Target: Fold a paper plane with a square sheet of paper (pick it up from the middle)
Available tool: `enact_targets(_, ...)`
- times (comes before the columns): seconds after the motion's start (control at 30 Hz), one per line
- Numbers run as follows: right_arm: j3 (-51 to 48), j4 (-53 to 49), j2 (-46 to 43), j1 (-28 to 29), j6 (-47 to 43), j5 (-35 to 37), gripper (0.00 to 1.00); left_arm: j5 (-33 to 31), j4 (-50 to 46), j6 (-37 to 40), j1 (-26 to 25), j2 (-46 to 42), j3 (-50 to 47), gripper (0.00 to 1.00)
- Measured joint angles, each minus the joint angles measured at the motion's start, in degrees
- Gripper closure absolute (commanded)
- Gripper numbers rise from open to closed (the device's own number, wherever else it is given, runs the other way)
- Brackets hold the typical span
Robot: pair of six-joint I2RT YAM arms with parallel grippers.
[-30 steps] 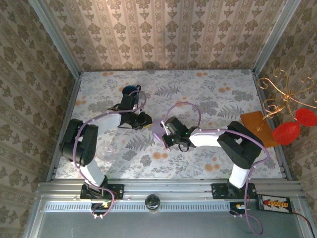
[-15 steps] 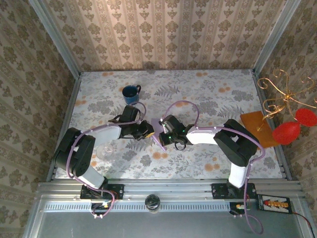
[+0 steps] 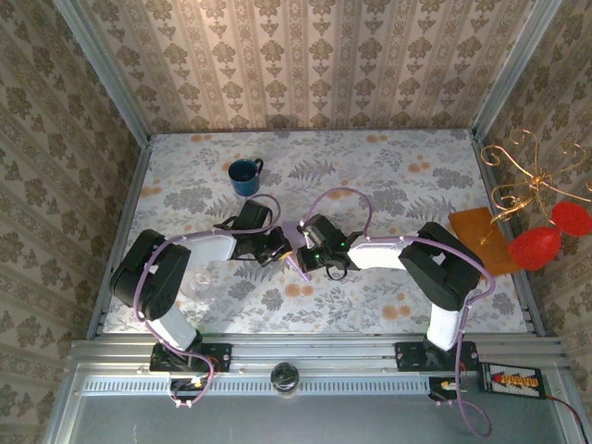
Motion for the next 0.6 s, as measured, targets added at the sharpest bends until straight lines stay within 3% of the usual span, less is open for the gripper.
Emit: enact_targets(0.6,0.33,-0.61,0.15,0.0,0.24,0.11,0.9,-1.36,-0.2,0.0,-0.37,1.86,0.46,0.97)
